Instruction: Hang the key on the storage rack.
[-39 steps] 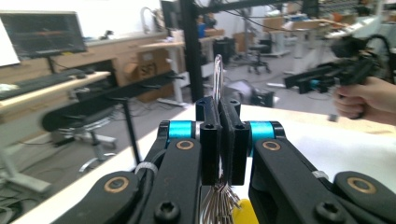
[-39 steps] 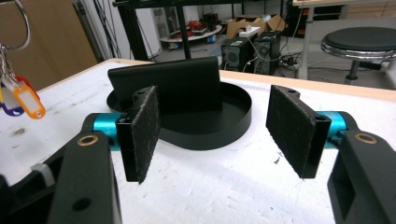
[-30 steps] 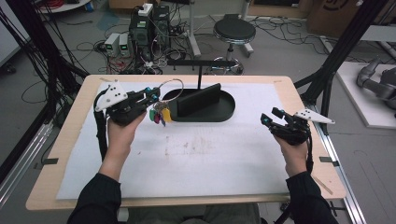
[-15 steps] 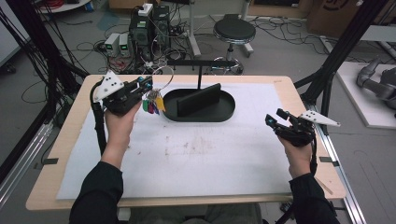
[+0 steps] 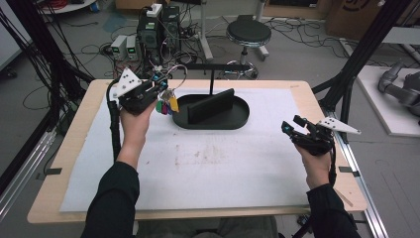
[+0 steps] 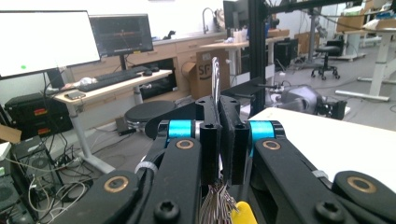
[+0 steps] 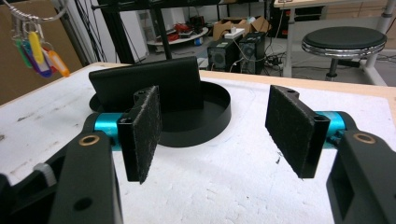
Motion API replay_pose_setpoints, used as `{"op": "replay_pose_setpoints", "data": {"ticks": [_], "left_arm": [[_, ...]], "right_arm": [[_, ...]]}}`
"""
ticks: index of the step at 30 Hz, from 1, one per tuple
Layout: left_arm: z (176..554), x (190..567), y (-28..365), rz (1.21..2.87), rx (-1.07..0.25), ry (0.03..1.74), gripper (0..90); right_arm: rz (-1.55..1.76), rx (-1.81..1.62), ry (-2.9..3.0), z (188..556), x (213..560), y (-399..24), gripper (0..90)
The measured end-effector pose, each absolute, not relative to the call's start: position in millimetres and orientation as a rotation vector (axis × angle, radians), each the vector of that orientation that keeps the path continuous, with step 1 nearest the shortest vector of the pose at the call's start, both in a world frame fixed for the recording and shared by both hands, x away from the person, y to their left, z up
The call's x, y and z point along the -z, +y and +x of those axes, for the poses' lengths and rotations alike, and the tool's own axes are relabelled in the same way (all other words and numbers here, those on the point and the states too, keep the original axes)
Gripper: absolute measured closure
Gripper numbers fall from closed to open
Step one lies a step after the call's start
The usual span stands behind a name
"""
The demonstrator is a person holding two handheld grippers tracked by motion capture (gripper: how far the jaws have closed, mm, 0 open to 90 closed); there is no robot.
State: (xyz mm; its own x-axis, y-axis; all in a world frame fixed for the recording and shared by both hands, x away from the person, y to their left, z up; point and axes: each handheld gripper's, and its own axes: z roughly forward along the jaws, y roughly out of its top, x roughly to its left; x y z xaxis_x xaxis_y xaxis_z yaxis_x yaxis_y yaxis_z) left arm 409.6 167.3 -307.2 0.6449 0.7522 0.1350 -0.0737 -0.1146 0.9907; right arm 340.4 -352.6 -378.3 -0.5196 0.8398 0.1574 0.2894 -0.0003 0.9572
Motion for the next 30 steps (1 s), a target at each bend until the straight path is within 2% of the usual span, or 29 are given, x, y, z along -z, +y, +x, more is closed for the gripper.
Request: {"op": "replay_pose_setpoints", "data": {"ticks": [30], "left_arm": [[456.0, 340.0, 152.9, 1.553, -0.671, 0.723, 86.6]], "right_arm": [[1.160, -1.536, 1.822, 341.7, 379.4, -349.6, 36.7]]}}
